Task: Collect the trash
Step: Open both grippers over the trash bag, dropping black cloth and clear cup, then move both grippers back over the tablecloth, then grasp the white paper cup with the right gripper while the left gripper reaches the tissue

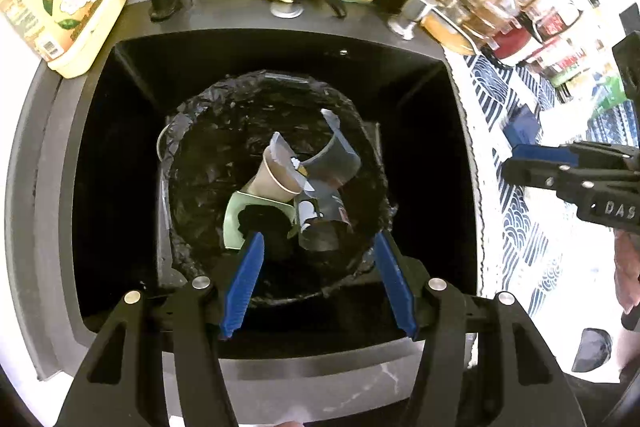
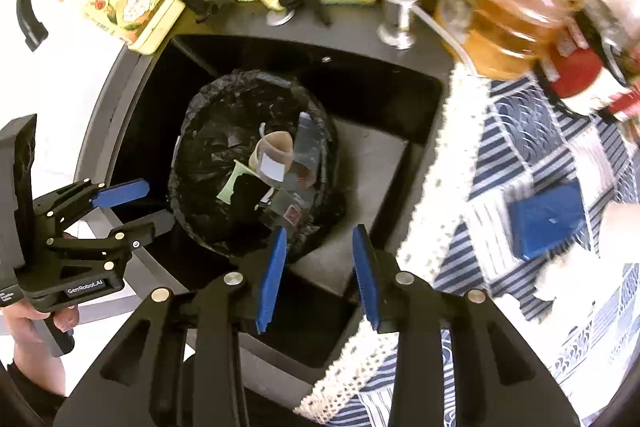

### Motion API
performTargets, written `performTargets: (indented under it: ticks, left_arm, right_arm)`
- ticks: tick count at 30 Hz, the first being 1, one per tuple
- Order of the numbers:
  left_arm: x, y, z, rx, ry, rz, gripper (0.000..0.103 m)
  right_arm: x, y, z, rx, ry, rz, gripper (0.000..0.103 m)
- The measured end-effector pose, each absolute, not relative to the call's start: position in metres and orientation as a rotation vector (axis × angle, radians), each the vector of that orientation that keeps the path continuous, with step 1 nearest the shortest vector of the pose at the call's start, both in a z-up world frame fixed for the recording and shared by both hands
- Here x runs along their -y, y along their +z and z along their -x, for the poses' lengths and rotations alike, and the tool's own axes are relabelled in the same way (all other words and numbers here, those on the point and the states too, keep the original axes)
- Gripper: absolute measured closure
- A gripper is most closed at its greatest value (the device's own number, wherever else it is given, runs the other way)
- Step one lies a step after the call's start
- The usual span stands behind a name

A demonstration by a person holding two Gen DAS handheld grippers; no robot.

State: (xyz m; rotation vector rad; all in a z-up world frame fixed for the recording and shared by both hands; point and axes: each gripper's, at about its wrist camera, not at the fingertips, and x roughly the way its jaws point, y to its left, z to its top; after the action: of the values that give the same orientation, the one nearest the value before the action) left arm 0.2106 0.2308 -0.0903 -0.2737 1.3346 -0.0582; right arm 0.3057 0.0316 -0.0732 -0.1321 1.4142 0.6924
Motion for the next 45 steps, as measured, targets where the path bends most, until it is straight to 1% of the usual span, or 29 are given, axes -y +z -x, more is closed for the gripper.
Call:
performTargets:
  ticks: [1,2,3,6,16,19,21,25,28,36,45]
  left_arm:
    - [-0.229,-0.089,-0.21,-1.334,-0.065,0.271,0.046]
    - [-0.226,-0.088,-0.21,-1.332,-0.073,0.267,0.04]
    - [-0.222,-0.086,-0.209,-1.328,-0.085,0.268,0.039]
    - [-0.208,-0.08,-0.21,-1.319,-0.117,0.254,0.038]
    - [-0.145,-0.055,-0.213,-1.275,-0.171,0.195,0.037]
    - [-0.121,-0.048,-0.213,-1.263,-0.175,0.179,0.036]
    - [-0.104,-0.043,-0.214,-1.254,-0.168,0.166,0.031]
    - [-0.062,-0.038,-0.219,-1.254,-0.175,0.162,0.029]
    - [-0.025,-0.037,-0.224,-1.261,-0.185,0.139,0.021]
    - [0.055,-0.036,-0.235,-1.26,-0.202,0.105,0.02]
    - [0.1,-0.061,-0.249,-1.308,-0.136,0.095,0.02]
  right_arm:
    - [-0.024,-0.07,-0.305,-1.406,0.678,0.123,0.059]
    - [-0.016,-0.067,-0.304,-1.401,0.662,0.113,0.058]
    - [-0.007,-0.065,-0.303,-1.396,0.646,0.101,0.058]
    - [0.018,-0.059,-0.299,-1.382,0.604,0.071,0.055]
    - [0.112,-0.038,-0.3,-1.331,0.507,0.014,0.054]
    - [0.139,-0.032,-0.303,-1.31,0.501,0.016,0.052]
    - [0.158,-0.028,-0.306,-1.296,0.498,0.02,0.034]
    - [0.202,-0.024,-0.319,-1.28,0.477,0.009,0.031]
    - [0.233,-0.025,-0.332,-1.272,0.458,0.002,0.026]
    - [0.293,-0.041,-0.364,-1.276,0.461,0.024,0.026]
    - [0.307,-0.064,-0.395,-1.29,0.534,0.051,0.026]
